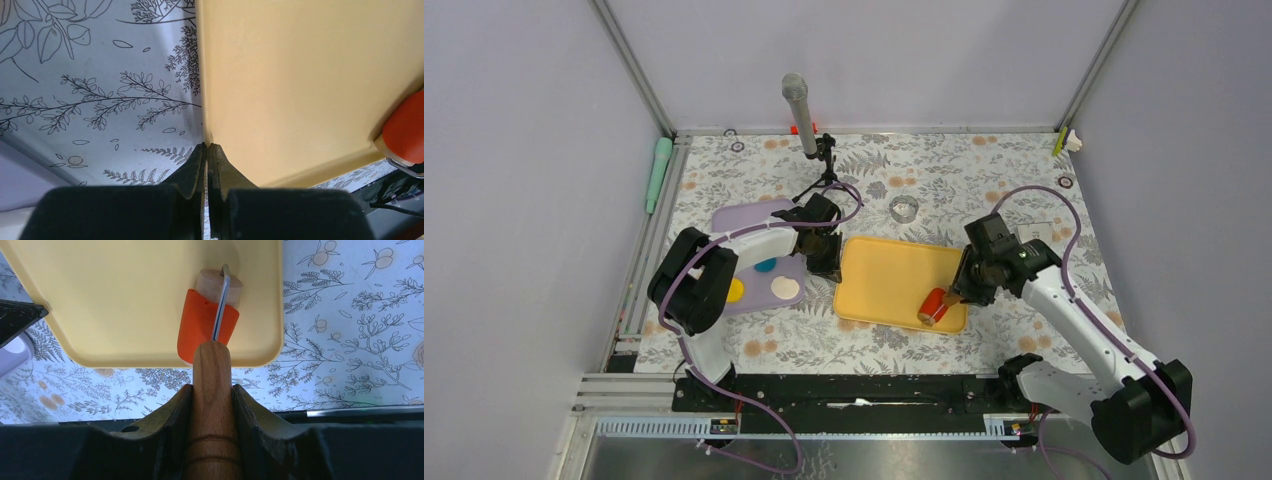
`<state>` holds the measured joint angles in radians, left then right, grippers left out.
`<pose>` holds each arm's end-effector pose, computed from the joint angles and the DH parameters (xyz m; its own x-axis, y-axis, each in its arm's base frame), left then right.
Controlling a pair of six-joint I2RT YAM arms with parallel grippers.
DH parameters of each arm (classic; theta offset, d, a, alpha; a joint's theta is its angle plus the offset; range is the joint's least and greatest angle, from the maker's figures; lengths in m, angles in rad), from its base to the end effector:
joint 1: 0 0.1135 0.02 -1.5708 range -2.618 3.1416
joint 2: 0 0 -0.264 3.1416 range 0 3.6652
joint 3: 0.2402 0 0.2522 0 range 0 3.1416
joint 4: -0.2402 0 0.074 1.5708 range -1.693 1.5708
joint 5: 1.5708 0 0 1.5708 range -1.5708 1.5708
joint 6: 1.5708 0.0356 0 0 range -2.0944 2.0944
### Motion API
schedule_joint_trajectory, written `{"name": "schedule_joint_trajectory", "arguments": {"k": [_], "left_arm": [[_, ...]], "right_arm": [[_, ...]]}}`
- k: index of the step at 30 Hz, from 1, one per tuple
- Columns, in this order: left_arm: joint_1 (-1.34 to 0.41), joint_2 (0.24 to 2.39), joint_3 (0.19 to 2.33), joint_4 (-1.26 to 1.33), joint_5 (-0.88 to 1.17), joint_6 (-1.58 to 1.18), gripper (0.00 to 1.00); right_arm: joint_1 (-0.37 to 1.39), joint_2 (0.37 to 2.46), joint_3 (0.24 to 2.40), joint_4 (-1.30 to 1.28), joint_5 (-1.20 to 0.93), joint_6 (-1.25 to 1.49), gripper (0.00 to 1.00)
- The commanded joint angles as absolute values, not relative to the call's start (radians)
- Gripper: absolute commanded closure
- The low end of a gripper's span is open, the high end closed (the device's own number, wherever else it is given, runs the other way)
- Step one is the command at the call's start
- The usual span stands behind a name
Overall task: Roll out the dumpling wrappers from the dough
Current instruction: Flatten out the dough on the work surface.
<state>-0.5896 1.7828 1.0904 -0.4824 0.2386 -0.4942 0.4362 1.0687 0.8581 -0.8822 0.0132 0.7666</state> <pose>0.2815 -0.1984 0.1612 -0.9673 0.0926 -0.2361 0.1786 0.9097 -0.3749 0.1773 0.0822 0.2551 -0.8689 0.3603 -0.3395 0.2580 0.9149 0.3107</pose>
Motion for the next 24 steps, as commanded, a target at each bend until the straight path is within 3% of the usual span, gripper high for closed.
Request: {"name": "schedule_joint_trajectory", "arguments": {"k": [1, 24], "left_arm": [[-0.595, 1.771, 1.111, -0.501, 0.237, -0.479, 1.00], [-0.595, 1.784, 1.119, -0.507, 0.254, -0.481, 1.00]], "right_arm": [[0.436, 1.166, 0.890, -0.910, 0.041, 0.718, 1.00], [0.544, 1.419, 1.016, -0.702, -0.056, 0.723, 1.00]]}}
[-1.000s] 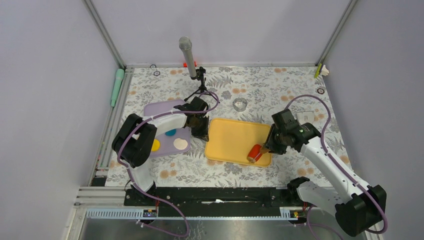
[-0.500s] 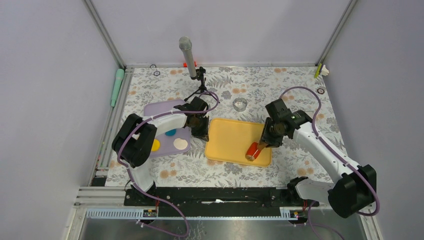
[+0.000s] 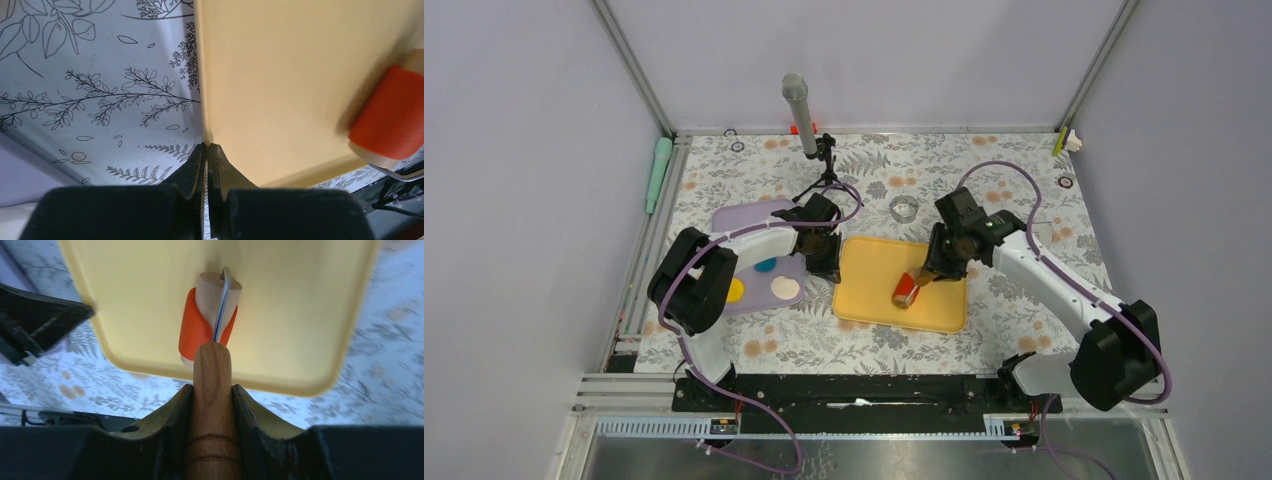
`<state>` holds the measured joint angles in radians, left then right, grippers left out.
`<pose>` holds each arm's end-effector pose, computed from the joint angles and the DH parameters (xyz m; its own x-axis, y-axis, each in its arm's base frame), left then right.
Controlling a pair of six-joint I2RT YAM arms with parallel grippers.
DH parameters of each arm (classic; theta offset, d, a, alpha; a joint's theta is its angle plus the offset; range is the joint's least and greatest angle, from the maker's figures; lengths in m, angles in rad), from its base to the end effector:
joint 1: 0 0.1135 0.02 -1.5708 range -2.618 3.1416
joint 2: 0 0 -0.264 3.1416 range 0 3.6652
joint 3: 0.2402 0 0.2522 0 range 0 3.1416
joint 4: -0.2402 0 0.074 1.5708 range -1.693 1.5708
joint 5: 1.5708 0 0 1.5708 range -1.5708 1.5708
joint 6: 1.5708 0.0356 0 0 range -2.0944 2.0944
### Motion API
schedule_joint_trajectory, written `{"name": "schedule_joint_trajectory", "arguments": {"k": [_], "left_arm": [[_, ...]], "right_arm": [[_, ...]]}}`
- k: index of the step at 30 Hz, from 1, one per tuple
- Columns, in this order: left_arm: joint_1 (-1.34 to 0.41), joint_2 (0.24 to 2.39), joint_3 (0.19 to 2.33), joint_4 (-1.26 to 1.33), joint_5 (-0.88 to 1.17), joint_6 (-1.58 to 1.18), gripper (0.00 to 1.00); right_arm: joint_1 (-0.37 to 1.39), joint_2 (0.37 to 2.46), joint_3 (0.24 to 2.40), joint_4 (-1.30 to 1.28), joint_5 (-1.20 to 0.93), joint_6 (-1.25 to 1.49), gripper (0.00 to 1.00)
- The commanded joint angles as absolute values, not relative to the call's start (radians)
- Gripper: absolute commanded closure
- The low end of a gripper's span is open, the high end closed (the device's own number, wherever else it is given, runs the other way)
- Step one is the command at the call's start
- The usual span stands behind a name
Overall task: Roll out the dumpling wrappers from the dough
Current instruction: Flatten out the dough on the work surface.
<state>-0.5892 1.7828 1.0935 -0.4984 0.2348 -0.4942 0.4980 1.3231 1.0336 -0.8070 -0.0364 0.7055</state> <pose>0.2808 -0.1977 0.1613 -0.9695 0.0932 -0.2267 0.1737 0.9138 -0.3673 0.2254 0.1240 0.2595 -0.9140 0.2406 -0.3267 0.1323 0.9379 0.3208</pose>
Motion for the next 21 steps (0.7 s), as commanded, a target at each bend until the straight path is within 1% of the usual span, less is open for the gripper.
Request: {"name": "schedule_joint_trajectory", "arguments": {"k": [1, 12, 17, 18, 19, 21], "left_arm": [[-0.595, 1.783, 1.118, -0.506, 0.257, -0.482, 1.00], [-0.595, 1.769, 1.120, -0.512, 0.257, -0.475, 1.00], [-0.595, 1.736, 1.169, -0.551, 0.300, -0.454, 1.00], [-0.595, 1.730, 1.186, -0.561, 0.313, -0.448, 0.99], [-0.595, 1.726, 1.204, -0.575, 0.321, -0.444, 0.91], [-0.595, 1.712, 1.222, -0.587, 0.332, -0.442, 0.79]], "right_arm": [[0.551, 1.428, 1.015, -0.698, -0.055, 0.724, 1.00], [0.555, 1.425, 0.975, -0.688, -0.035, 0.721, 1.00], [0.554, 1.398, 0.951, -0.702, -0.012, 0.703, 1.00], [0.554, 1.396, 0.944, -0.703, -0.013, 0.701, 1.00], [0.555, 1.391, 0.934, -0.703, -0.017, 0.700, 1.00], [0.554, 1.381, 0.913, -0.696, -0.020, 0.702, 1.00]]}}
